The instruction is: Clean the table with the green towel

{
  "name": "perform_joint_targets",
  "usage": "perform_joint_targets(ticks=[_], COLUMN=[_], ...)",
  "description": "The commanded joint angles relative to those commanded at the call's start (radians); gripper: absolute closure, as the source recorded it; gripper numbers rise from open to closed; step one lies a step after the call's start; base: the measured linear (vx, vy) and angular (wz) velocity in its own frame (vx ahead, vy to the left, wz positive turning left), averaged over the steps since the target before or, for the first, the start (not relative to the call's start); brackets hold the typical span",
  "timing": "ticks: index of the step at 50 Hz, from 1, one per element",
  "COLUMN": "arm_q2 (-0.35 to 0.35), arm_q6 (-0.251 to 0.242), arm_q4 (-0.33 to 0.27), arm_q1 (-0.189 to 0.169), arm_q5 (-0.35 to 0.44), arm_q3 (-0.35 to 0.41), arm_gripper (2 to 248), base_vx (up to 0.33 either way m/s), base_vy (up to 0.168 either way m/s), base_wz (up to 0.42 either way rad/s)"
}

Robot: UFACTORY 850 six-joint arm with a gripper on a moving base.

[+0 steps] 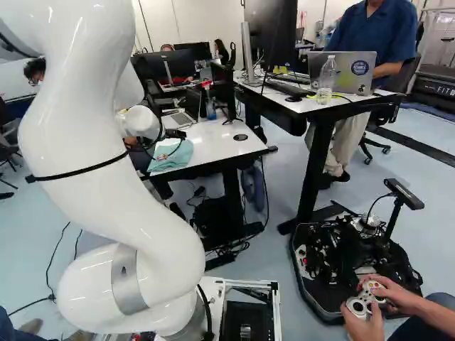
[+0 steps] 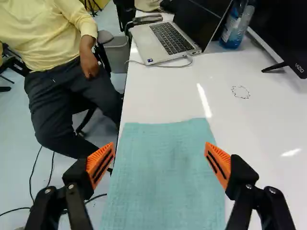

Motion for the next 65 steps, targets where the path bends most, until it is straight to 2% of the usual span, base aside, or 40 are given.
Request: perform_joint_targets(ticks=[26,65], arm_q2=[0.005,0.005], arm_q6=[0.000,0.000], arm_q4=[0.000,0.000], arm_q1=[0.001,0.001], arm_q5=[0.046,0.028], arm_q3=[0.011,0.011], arm_gripper=[3,3], base_vx=[0.000,0.000], base_vy=[0.000,0.000], base_wz=[0.000,0.000])
